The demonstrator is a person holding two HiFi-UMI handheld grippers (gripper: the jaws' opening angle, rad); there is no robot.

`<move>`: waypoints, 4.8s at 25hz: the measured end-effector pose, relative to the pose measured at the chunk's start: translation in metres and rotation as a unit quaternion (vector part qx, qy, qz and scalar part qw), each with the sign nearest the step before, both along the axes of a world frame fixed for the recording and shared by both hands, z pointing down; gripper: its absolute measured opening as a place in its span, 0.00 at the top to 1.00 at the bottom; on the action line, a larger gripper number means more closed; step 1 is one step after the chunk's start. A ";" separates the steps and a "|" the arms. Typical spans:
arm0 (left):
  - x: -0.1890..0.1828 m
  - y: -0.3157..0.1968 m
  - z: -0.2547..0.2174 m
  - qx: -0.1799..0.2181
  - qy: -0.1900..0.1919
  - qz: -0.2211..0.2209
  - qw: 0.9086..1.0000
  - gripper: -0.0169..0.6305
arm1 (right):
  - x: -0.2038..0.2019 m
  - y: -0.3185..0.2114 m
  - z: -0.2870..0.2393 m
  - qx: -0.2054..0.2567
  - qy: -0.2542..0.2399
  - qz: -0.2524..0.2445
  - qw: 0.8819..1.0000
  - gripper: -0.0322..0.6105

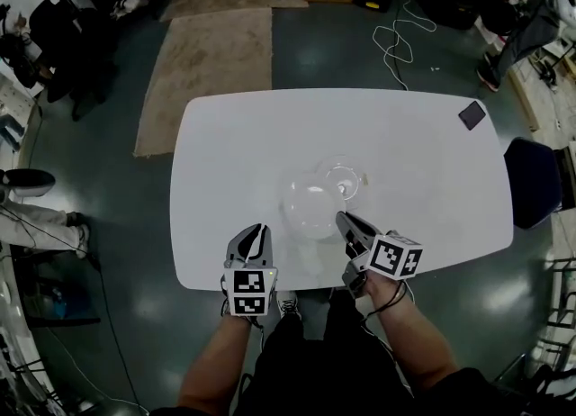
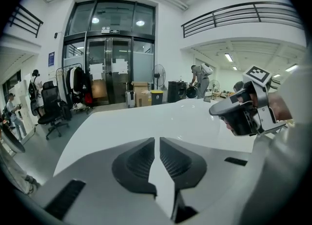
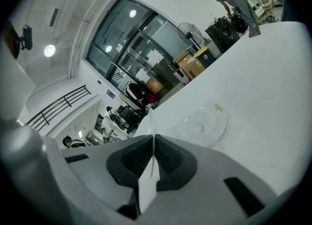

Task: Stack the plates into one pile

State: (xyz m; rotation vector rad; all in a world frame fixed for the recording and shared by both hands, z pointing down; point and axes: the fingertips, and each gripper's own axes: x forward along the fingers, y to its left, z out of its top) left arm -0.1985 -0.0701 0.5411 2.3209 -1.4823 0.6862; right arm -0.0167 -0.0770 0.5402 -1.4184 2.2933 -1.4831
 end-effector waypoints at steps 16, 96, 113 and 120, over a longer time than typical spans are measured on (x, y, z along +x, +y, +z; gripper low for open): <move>0.052 -0.006 -0.055 0.047 0.017 0.054 0.997 0.91 | 0.073 -0.013 -0.043 0.034 -0.001 0.084 0.996 0.91; 0.099 -0.017 -0.024 0.018 0.083 0.010 0.996 0.91 | 0.112 -0.077 0.098 -0.072 0.272 -0.044 0.959 0.77; 0.083 -0.014 -0.038 0.031 0.088 0.016 0.995 0.91 | 0.106 -0.066 0.075 -0.008 0.300 -0.035 0.953 0.92; 0.071 -0.013 -0.060 0.047 0.092 0.023 0.994 0.92 | 0.080 -0.063 0.007 0.081 0.277 -0.043 0.957 0.92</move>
